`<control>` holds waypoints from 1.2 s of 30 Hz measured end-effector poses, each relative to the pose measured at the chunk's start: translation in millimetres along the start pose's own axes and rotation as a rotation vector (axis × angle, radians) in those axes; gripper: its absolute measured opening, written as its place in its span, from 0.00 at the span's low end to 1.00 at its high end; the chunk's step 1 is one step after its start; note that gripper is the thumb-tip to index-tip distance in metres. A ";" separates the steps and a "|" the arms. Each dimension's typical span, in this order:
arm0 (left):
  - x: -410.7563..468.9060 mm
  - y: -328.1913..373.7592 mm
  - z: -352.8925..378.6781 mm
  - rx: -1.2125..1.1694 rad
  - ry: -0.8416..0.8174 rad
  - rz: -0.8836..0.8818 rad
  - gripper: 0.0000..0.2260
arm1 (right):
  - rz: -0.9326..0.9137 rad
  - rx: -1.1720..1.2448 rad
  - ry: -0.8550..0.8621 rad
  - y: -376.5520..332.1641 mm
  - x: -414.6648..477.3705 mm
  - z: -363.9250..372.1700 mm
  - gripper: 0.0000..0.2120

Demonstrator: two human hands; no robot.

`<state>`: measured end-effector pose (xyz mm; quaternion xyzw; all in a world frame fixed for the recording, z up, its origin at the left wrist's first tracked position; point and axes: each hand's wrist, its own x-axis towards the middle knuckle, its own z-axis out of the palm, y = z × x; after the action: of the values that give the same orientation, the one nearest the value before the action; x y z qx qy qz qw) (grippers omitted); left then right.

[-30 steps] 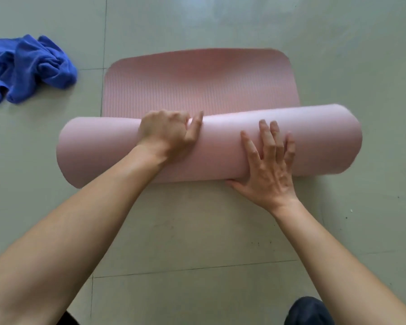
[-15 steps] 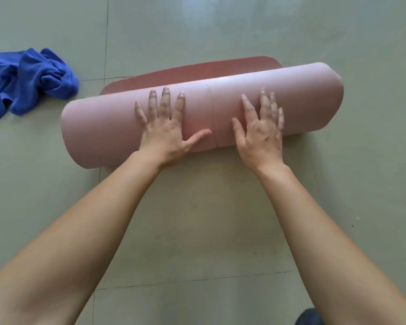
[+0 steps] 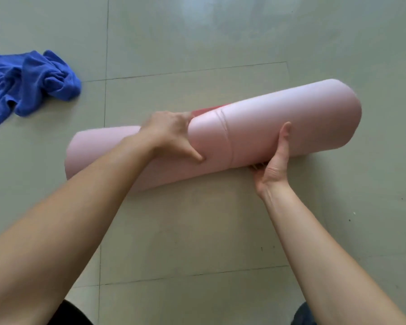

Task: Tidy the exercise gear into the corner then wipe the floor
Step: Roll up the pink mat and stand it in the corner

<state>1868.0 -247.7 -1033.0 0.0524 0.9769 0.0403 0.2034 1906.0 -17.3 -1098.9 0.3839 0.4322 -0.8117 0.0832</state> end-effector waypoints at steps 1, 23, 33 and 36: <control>-1.8 1.4 -3.3 -0.025 -0.080 0.001 0.42 | -0.010 0.028 0.039 1.4 -0.8 -2.4 0.57; -36.1 13.3 -104.0 -1.022 0.285 0.037 0.33 | -0.313 -0.161 -0.258 -119.5 -91.4 85.8 0.35; -121.6 60.5 -265.0 -1.544 0.564 0.140 0.27 | -0.815 -0.639 -0.486 -224.5 -220.0 148.9 0.52; -134.0 64.0 -265.2 -1.579 0.558 0.145 0.24 | -0.778 -0.652 -0.558 -227.7 -227.6 141.5 0.54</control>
<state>1889.2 -215.4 -731.5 -0.0545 0.6705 0.7364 -0.0716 1879.1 -31.0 -748.5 -0.0769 0.7309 -0.6781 0.0035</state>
